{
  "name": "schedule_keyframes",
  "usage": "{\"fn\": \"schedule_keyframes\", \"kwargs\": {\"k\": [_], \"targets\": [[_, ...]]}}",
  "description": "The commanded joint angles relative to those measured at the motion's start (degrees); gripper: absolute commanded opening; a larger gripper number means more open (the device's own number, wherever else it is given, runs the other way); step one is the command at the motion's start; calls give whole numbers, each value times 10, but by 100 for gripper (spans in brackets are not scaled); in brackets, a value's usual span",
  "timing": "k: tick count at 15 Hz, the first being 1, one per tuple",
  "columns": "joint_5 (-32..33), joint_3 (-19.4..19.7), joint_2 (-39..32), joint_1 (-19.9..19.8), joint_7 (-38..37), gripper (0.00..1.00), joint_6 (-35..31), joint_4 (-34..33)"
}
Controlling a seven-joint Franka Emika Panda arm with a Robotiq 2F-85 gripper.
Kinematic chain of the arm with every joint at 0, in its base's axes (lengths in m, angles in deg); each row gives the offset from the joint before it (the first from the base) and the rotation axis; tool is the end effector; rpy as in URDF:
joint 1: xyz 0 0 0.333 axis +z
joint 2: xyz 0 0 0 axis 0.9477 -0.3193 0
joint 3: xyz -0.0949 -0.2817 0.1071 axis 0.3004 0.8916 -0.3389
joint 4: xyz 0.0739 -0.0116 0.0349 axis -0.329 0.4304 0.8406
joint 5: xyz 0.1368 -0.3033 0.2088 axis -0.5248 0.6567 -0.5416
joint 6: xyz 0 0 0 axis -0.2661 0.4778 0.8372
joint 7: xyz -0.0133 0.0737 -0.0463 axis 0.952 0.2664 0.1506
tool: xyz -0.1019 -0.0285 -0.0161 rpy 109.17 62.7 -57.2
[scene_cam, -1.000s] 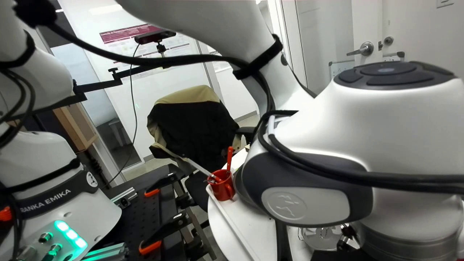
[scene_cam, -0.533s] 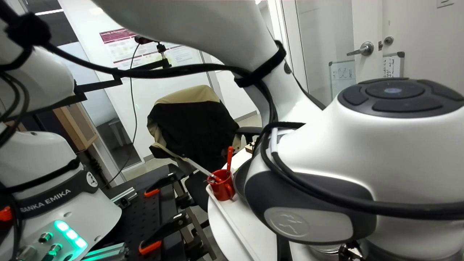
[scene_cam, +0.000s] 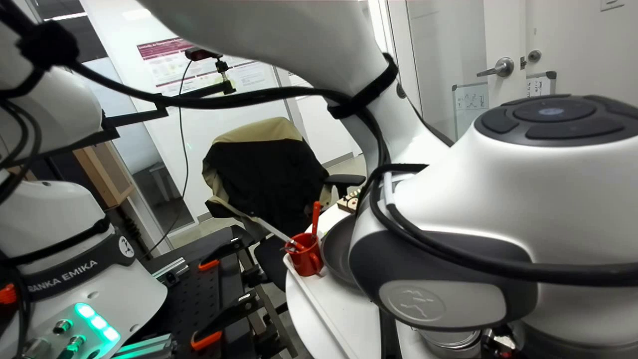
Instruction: Move the red bowl backwards.
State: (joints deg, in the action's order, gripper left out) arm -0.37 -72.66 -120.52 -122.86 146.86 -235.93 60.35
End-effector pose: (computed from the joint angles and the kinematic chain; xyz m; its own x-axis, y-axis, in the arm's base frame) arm 0.4430 -0.3907 0.0391 0.9200 0.3610 0.1528 0.3538 -0.9325 0.0725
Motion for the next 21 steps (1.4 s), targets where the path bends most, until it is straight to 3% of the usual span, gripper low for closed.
{"fn": "schedule_keyframes", "kwargs": {"k": [1, 12, 21], "targets": [[11, -3, -9, 1, -4, 100, -8, -13], [9, 59, -1, 76, -85, 100, 8, -14], [11, 80, -4, 108, -135, 100, 20, -12]]}}
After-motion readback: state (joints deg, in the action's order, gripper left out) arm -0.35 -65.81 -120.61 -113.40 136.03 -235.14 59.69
